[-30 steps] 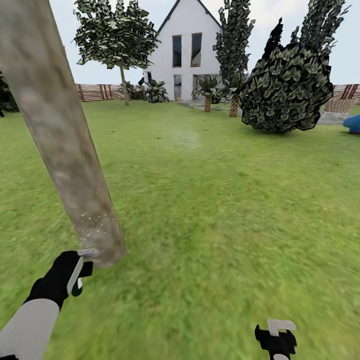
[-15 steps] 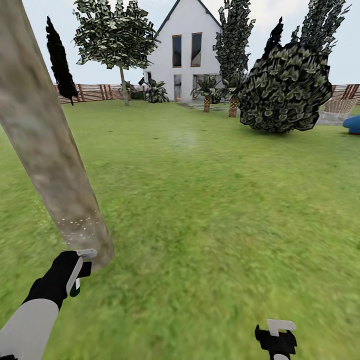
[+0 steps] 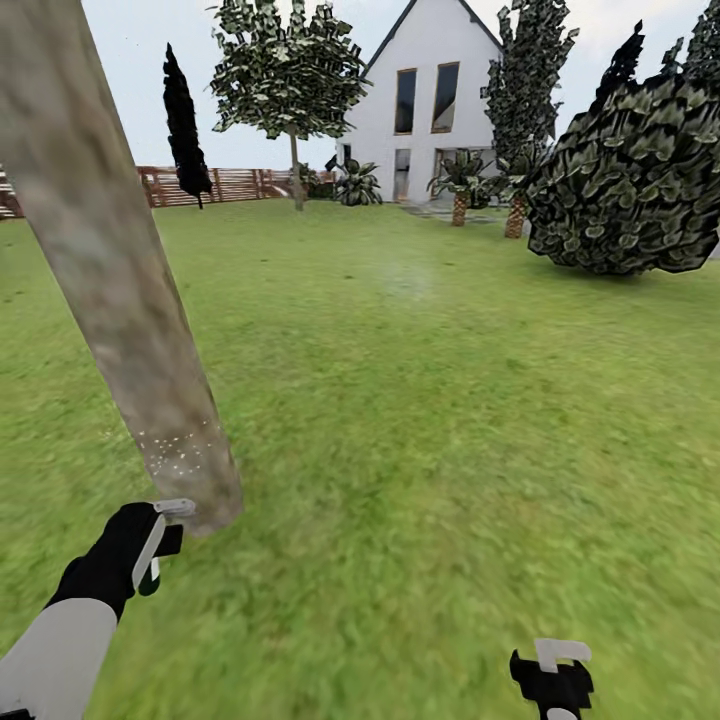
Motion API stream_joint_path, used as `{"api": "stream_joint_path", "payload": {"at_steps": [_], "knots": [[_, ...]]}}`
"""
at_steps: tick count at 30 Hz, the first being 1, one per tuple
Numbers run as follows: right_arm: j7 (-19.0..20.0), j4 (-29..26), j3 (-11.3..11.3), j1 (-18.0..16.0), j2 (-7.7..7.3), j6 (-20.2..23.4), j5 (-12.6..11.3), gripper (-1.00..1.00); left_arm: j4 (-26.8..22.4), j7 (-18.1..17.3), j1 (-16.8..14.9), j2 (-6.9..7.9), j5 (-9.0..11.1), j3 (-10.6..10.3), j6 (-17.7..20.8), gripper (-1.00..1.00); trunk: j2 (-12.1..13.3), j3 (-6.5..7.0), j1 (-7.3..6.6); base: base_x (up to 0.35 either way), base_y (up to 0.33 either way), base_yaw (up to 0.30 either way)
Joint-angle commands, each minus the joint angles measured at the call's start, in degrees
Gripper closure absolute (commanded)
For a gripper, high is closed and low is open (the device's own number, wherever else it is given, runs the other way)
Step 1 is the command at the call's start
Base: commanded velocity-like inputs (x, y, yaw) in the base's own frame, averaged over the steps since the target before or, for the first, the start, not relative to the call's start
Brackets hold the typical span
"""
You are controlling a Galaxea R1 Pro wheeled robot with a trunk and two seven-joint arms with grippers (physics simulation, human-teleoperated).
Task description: In the garden, pick up the pesticide atomizer on the floor and spray pesticide onto both trees until each tree trunk is fully covered.
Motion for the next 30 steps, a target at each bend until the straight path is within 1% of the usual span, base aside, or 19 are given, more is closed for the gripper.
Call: {"api": "stream_joint_path", "payload": {"at_steps": [1,4,20,22,26,30], "knots": [[-0.2,0.1,-0.5,0.0,-0.02,-0.2,0.6,-1.00,0.0,0.0,0.0,-0.22,-0.3,0.0,0.3,1.00,0.0,-0.05,0.01,0.239,-0.190,0.277],[-0.2,0.1,-0.5,0.0,-0.02,-0.2,0.6,-1.00,-0.1,0.0,0.0,-0.45,-0.3,0.1,0.3,1.00,0.0,-0.05,0.01,0.211,-0.204,0.117],[-0.2,0.1,-0.5,0.0,-0.02,-0.2,0.6,-1.00,-0.2,0.0,0.0,-0.31,-0.3,0.0,0.3,1.00,0.0,-0.05,0.01,0.161,-0.236,0.006],[-0.2,0.1,-0.5,0.0,-0.02,-0.2,0.6,-1.00,-0.1,-0.1,0.0,-0.06,-0.3,0.1,0.3,1.00,0.0,-0.05,0.01,0.137,-0.251,0.160],[-0.2,0.1,-0.5,0.0,-0.02,-0.2,0.6,-1.00,0.6,0.6,2.3,1.22,-0.3,0.5,0.3,1.00,0.0,-0.05,0.01,0.138,-0.252,0.261],[-0.2,0.1,-0.5,0.0,-0.02,-0.2,0.6,-1.00,1.1,0.6,2.7,1.26,-0.2,0.2,0.3,1.00,0.0,-0.05,0.01,0.188,-0.232,0.276]]}}
